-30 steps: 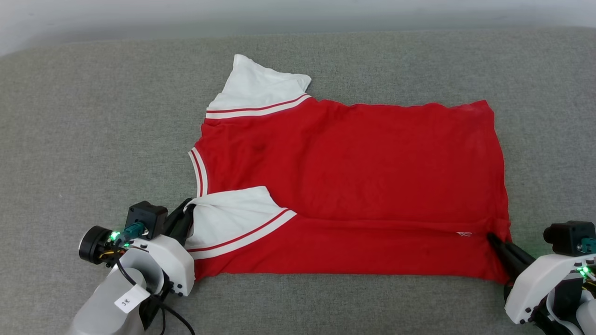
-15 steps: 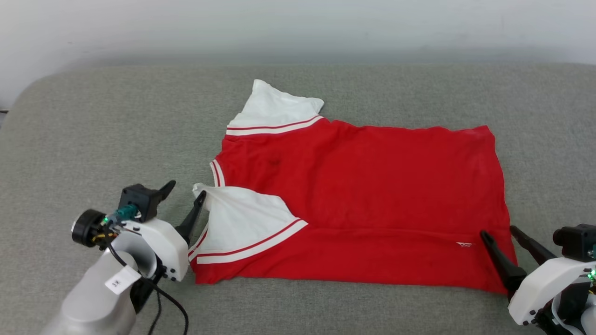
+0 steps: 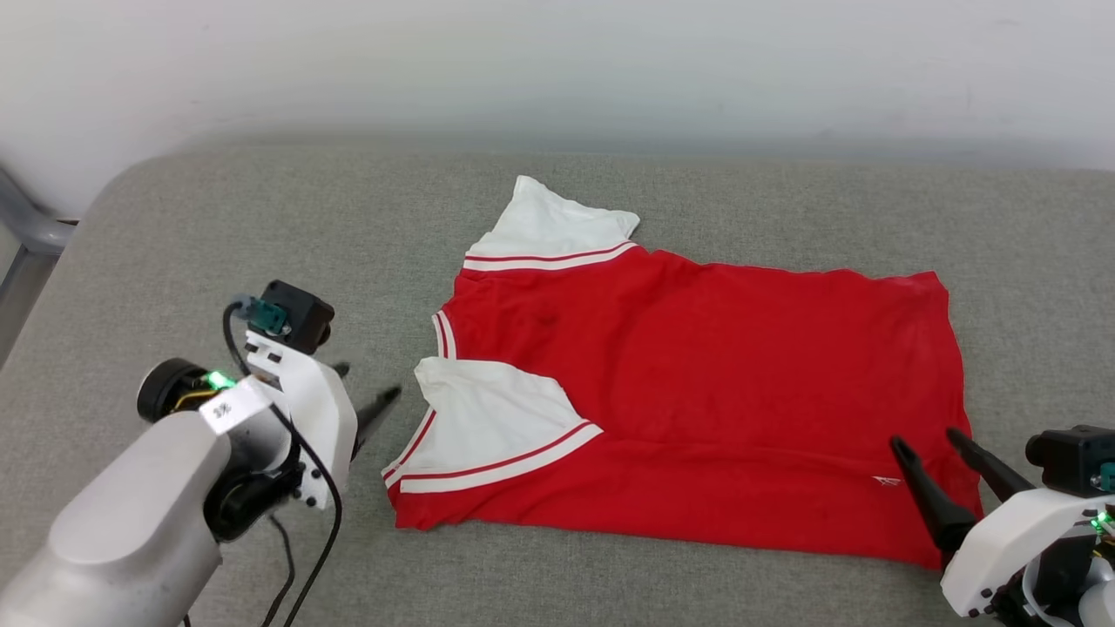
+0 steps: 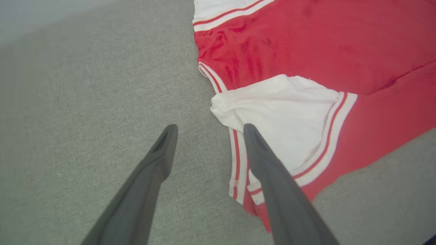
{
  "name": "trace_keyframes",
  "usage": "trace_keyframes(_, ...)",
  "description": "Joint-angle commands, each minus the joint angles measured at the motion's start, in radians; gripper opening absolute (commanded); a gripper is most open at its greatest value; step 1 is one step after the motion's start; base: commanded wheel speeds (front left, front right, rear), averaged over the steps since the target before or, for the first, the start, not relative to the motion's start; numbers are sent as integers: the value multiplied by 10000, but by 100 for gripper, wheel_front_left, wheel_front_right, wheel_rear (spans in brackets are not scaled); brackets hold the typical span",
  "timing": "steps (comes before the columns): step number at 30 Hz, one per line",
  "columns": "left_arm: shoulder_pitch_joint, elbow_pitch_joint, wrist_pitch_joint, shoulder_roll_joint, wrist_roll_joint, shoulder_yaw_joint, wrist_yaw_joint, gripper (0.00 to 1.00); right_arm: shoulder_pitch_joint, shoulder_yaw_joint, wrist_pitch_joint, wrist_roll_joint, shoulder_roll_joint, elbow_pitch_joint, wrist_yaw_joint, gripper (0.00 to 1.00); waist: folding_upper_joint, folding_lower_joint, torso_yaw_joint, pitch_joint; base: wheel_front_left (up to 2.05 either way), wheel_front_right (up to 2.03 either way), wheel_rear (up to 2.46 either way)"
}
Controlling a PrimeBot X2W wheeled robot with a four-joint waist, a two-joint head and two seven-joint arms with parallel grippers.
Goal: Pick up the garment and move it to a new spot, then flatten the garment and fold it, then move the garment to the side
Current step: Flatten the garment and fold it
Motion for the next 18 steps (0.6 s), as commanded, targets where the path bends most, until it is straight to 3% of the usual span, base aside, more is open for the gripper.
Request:
trace_keyframes(1, -122, -164, 794, 184, -437, -197, -4, 100, 87, 10, 61, -86, 88, -40, -8, 100, 0, 0, -13, -40, 0, 0, 0)
trace_keyframes(9, -417, -1012, 3823, 649, -1982, -896, -5, 100, -87, 104, 67, -54, 199, 13, -8, 100, 0, 0, -226, -87, 0, 0, 0)
trace_keyframes(18, -504, -872, 4862, 727, -2031, -1523, -6, 100, -406, 328, 8, 36, 223, 117, -8, 100, 0, 0, -593, 229, 0, 0, 0)
